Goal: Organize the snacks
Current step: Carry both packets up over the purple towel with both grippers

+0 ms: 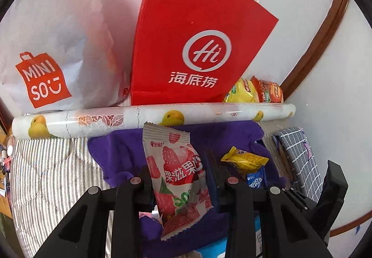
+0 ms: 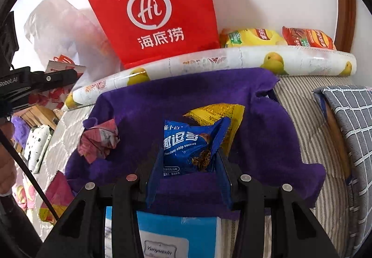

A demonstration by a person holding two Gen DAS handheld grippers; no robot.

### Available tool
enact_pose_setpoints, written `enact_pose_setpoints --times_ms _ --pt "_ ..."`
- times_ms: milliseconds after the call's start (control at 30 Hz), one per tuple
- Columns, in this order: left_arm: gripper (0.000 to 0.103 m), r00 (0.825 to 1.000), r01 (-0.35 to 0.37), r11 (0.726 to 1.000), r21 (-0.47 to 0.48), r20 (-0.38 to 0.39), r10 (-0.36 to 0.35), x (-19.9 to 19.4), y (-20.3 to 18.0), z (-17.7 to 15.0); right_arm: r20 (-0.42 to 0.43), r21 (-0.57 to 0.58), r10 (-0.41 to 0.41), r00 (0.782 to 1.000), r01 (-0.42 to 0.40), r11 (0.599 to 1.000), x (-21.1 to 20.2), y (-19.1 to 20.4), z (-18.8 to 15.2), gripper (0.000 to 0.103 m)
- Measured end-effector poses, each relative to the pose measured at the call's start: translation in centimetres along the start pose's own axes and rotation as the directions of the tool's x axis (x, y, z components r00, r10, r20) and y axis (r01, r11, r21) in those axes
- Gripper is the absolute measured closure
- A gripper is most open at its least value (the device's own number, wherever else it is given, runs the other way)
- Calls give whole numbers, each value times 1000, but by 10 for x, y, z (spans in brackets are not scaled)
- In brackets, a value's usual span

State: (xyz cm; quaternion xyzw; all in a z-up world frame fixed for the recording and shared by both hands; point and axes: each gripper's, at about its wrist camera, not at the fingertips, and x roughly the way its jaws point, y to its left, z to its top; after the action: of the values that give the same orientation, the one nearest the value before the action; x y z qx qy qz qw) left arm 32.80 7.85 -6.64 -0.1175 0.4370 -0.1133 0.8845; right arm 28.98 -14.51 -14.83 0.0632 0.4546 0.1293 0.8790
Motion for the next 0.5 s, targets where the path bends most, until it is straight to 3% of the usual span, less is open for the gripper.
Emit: enact_pose_setpoints --times_ms 500 --pt "71 999 -9 999 -42 -34 8 13 14 0 -30 20 -50 998 51 999 13 -15 -10 58"
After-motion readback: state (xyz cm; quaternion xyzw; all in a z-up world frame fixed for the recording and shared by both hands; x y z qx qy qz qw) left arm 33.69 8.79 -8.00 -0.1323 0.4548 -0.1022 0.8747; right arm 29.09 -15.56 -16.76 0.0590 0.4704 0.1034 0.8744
